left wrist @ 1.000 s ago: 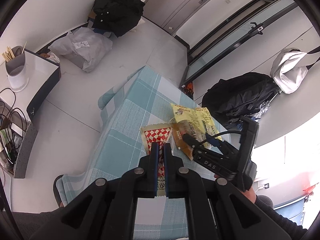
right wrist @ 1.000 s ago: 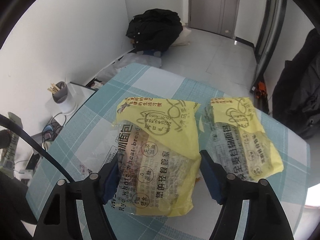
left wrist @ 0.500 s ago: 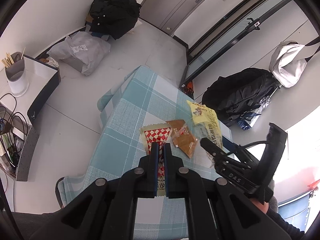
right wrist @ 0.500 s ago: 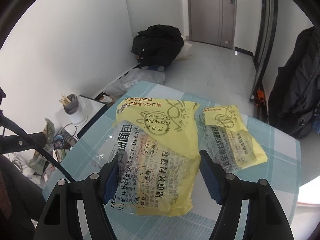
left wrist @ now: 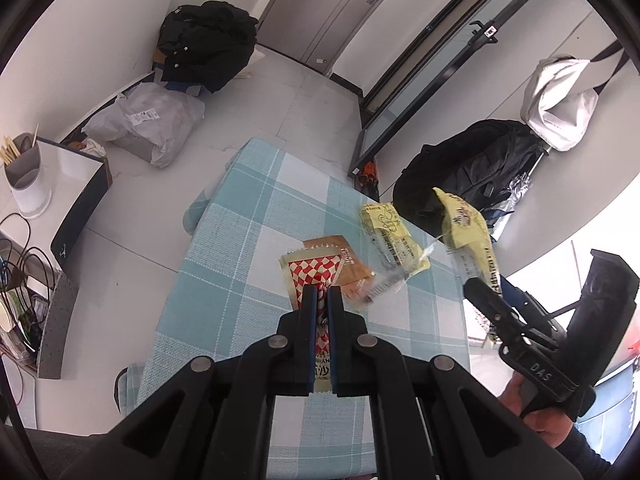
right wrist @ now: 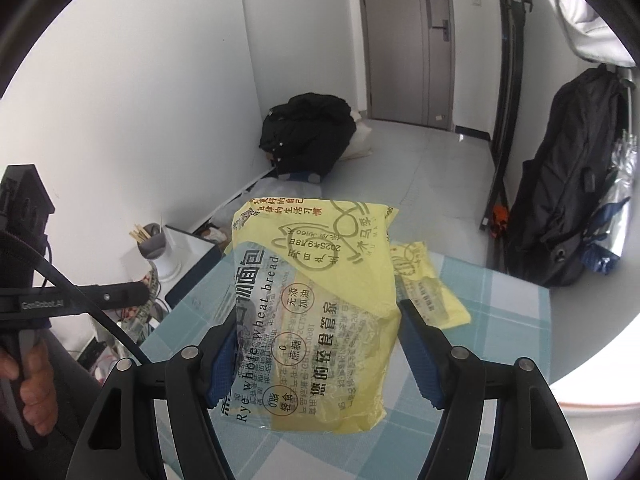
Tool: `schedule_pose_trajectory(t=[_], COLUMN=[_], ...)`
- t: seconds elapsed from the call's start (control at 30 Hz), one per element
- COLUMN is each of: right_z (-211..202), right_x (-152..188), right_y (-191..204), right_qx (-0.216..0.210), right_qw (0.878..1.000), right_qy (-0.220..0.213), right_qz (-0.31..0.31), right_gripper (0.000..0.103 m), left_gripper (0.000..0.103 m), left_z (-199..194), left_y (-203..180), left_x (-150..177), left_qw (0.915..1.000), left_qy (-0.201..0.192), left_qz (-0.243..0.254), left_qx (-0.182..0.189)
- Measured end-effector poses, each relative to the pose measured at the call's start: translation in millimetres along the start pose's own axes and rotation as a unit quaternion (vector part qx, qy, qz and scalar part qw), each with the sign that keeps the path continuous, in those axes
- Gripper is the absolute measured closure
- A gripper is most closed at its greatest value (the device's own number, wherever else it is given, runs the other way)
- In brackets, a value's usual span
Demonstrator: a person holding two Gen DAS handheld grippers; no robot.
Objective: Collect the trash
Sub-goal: 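Lift the yellow bag with the right gripper off the table, then carry the yellow bag and red-and-white wrapper in both grippers over the bin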
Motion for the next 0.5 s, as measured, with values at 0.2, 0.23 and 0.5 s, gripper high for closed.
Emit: schedule_pose_trajectory(t=[0.2,0.23,0.5], right_z=[-38,-43,-98], right_x=[4,5,15], right_y=[-8,-11,-44], right_qx=[0.008,0.010,0.026], right_qw=[1.000,0.999,0.997], right_qy=[-0.027,-0.031,-0.065], right_qz=[0.011,0.012,0.030], right_gripper=[0.032,0.032,0.032], left_gripper=[0.102,0.102,0.102], left_z=[-3,-4,-8], left_y=[-27,-31,-82], left_x=[1,2,1], left_qw=[0.9996,0.9995,0.9965], left_qy=[-0.004,-0.006,-0.012], left_qz=[0.028,0.032,0.082], left_qx=[-0.001,-0.002,0.000])
Point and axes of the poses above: each gripper's, at about its wrist camera, not at the fingertips, and z roughly the way its jaws point, y to its left, x to its underside, the point moved 1 cm from there along z, roughly the way its jaws point, and after that the axes turned 13 degrees about y, right-handed, at the moved point
